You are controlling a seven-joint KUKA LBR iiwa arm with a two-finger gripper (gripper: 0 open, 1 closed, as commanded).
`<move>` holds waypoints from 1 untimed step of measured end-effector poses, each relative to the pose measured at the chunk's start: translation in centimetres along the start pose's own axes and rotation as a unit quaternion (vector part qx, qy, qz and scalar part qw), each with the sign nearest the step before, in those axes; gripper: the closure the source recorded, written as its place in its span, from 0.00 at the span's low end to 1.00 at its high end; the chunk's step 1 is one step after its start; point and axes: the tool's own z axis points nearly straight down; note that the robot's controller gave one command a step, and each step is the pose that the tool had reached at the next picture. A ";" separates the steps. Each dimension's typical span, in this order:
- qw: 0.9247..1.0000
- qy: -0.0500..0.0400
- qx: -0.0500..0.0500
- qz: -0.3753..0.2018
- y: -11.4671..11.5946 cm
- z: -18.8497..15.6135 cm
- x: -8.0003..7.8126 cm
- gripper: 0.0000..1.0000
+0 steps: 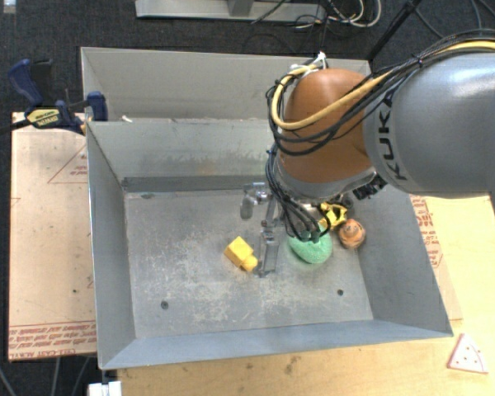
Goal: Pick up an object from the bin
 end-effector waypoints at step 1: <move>1.000 -0.004 0.000 0.001 -0.1 -0.5 -0.1 0.00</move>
Offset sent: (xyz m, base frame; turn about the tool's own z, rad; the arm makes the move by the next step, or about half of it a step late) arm 0.0024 -0.0202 -0.0238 0.1236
